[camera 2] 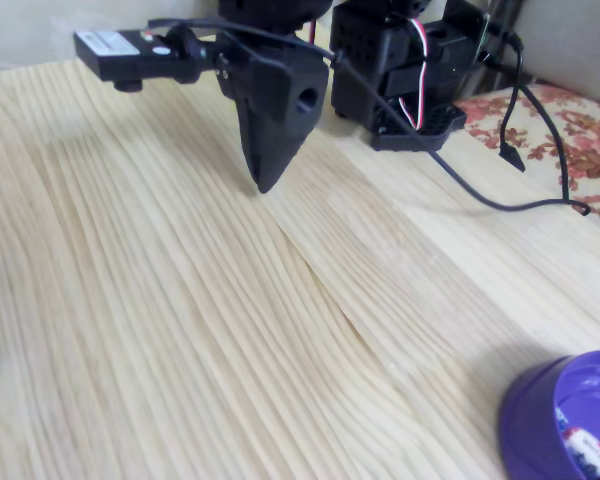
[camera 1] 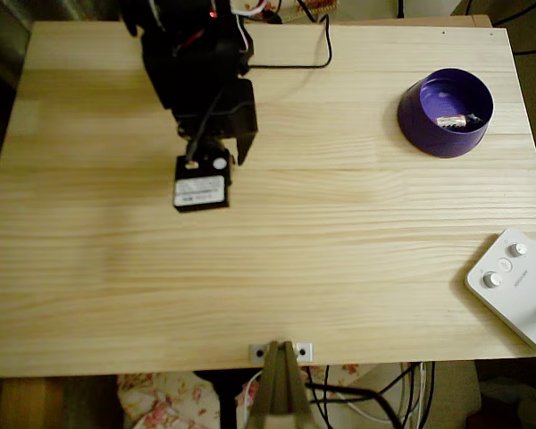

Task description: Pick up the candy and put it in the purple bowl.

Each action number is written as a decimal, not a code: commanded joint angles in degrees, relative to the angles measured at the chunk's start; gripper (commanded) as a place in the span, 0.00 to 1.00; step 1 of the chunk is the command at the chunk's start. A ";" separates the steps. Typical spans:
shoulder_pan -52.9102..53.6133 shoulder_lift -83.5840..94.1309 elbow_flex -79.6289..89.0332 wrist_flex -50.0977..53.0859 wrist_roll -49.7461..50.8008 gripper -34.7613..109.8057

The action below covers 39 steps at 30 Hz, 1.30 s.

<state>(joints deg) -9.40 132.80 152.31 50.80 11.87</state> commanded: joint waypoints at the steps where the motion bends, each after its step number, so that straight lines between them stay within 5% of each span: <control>1: -0.53 8.26 3.78 -3.60 1.85 0.24; 5: 1.05 23.20 10.20 -0.09 4.83 0.24; 8: 3.25 55.46 19.34 14.85 8.26 0.23; 39: 4.39 56.25 19.07 15.73 9.40 0.24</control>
<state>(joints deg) -5.10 188.26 172.09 65.83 20.65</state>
